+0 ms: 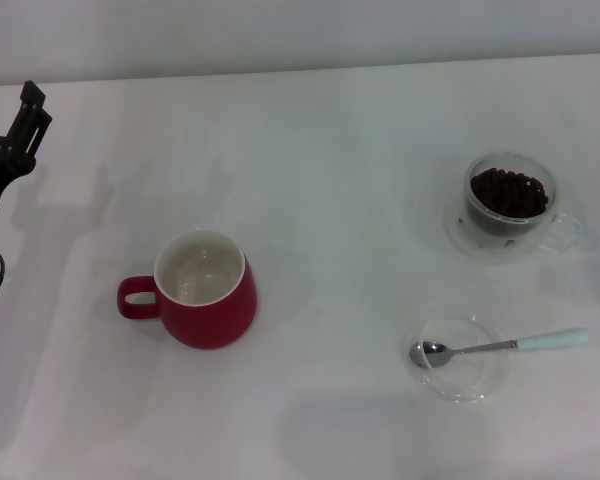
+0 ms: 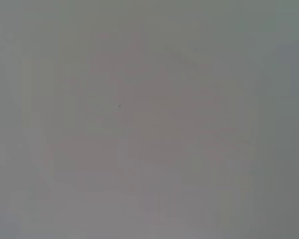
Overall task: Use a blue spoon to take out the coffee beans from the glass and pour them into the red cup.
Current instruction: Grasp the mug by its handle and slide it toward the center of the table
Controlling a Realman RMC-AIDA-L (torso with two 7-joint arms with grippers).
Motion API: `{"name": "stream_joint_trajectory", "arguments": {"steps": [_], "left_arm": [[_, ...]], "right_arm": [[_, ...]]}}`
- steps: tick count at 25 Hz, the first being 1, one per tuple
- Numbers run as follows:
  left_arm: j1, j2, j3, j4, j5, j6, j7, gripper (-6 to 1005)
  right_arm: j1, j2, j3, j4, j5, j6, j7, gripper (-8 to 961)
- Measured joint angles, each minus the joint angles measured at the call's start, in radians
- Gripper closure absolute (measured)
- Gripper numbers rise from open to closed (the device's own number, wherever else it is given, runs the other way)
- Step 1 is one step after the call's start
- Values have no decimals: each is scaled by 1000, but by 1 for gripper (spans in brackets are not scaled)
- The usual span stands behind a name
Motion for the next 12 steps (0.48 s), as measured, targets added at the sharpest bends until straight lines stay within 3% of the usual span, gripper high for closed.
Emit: {"name": "stream_joint_trajectory", "arguments": {"steps": [12], "left_arm": [[0, 4, -1, 7, 2, -7, 4, 164]], "right_arm": [[-3, 2, -7, 19, -5, 39, 4, 124]]}}
